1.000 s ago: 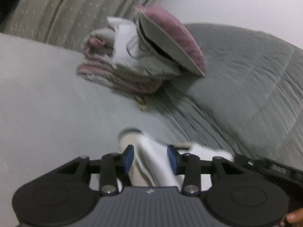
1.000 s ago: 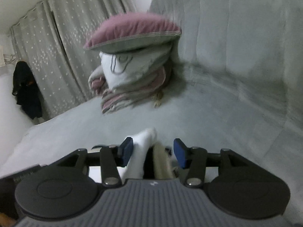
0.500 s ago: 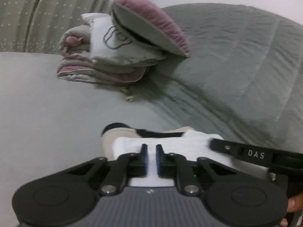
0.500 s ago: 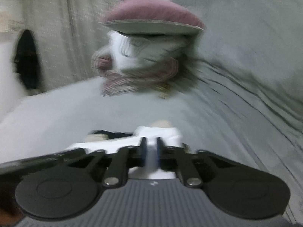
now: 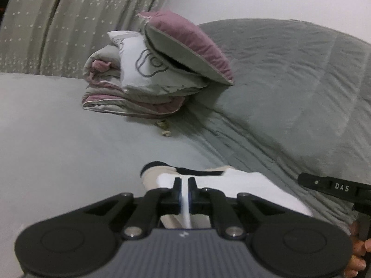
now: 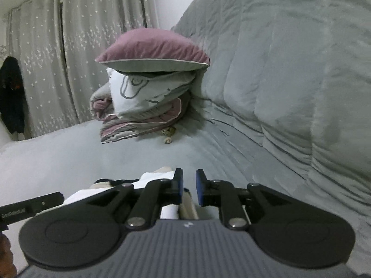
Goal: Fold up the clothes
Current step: 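Carry the folded pants with both grippers onto the stack of folded clothes, then open both grippers and withdraw them from the stacked pants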
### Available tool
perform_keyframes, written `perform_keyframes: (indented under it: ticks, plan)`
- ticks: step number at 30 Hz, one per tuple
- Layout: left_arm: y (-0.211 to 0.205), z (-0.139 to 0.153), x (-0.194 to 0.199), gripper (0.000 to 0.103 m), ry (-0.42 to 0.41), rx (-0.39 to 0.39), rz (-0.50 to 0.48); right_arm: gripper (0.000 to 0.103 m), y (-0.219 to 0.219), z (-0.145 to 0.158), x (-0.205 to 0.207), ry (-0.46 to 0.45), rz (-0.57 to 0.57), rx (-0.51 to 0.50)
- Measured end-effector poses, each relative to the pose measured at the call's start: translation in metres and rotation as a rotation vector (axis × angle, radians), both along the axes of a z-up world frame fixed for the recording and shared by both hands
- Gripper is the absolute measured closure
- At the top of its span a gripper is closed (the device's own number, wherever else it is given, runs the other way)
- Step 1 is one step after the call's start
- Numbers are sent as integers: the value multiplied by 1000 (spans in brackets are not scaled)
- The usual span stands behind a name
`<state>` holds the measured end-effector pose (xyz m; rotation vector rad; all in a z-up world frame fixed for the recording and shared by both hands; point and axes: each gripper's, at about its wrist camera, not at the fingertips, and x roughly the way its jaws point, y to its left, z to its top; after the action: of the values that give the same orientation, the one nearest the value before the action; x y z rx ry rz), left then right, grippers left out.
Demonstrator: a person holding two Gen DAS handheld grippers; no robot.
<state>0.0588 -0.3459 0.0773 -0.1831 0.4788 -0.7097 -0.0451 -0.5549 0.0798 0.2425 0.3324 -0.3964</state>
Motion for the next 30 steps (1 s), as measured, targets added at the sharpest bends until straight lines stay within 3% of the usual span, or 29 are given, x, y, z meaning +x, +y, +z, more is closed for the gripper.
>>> perform_keyframes:
  ticks: [6, 9, 13, 14, 15, 17, 23, 25, 27, 30]
  plan:
    - [8, -4, -40, 92, -23, 75, -76, 85, 27, -3, -22, 17, 49, 50]
    - [18, -7, -49, 91, 13, 104, -69, 85, 38, -10, -25, 63, 34, 76]
    - [30, -7, -60, 80, 52, 162, -78, 84, 57, -5, -43, 65, -30, 109]
    - [32, -6, -63, 77, 60, 184, -76, 77, 63, -2, -49, 62, -49, 116]
    - [34, -5, -65, 75, 73, 205, -73, 58, 68, 0, -55, 59, -69, 123]
    - [38, -4, -66, 67, 116, 230, -53, 37, 81, 5, -67, 50, -99, 123]
    - [47, -4, -76, 31, 194, 304, 4, 25, 107, -2, -87, 60, -172, 136]
    - [49, -4, -81, 25, 203, 333, 14, 17, 113, -10, -87, 101, -192, 97]
    - [51, -4, -88, 15, 207, 346, 31, 9, 120, -17, -82, 198, -203, 24]
    - [54, -2, -97, 2, 198, 339, 65, 6, 124, -26, -76, 272, -227, -24]
